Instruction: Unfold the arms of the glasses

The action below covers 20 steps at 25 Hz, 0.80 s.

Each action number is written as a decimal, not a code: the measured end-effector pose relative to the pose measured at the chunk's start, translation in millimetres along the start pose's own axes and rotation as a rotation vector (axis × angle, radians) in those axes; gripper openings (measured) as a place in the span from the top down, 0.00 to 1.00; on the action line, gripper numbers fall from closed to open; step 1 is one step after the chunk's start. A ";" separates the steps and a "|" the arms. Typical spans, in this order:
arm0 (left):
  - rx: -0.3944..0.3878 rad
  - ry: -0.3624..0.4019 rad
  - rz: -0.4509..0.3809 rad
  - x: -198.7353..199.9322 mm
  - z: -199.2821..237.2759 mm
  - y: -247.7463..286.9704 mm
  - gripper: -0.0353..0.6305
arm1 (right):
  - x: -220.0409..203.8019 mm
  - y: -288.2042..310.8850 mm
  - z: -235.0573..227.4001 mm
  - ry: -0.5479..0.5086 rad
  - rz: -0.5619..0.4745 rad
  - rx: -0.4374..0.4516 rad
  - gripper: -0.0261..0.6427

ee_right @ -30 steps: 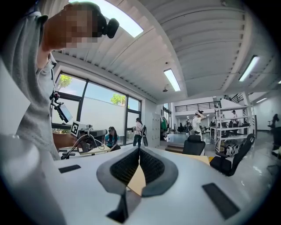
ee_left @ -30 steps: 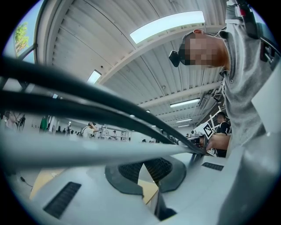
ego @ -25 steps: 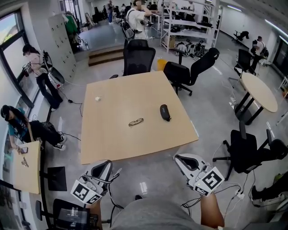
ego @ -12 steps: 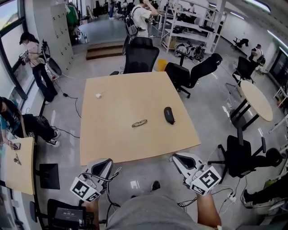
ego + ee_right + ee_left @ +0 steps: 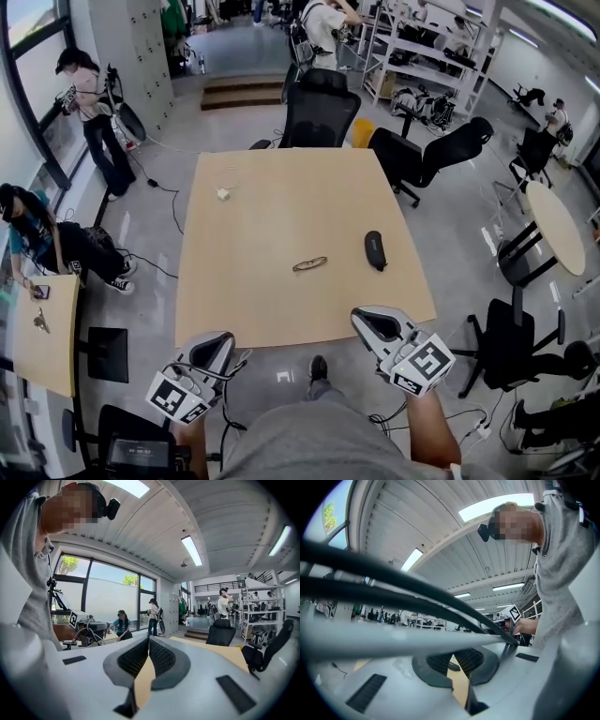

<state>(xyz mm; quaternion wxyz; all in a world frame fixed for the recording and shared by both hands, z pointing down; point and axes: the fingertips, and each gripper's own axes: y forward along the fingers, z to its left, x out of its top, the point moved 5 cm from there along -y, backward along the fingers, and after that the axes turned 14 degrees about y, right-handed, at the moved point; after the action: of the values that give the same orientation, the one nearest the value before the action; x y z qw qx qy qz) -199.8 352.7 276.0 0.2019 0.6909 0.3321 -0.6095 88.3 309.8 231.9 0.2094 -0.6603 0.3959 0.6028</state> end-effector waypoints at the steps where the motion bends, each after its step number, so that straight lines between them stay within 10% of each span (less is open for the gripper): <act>1: 0.010 0.002 0.010 -2.3 3.9 2.7 0.94 | 1.1 7.5 -7.1 0.004 0.002 0.011 0.95; 20: 0.125 -0.006 0.107 -43.3 42.1 184.8 0.94 | 23.4 80.5 -213.4 0.030 0.050 0.141 0.95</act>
<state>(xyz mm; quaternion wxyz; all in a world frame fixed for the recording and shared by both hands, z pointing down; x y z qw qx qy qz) -100.9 185.7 287.6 0.1918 0.7170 0.2556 -0.6195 159.4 94.3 265.2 0.2342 -0.6427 0.4567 0.5688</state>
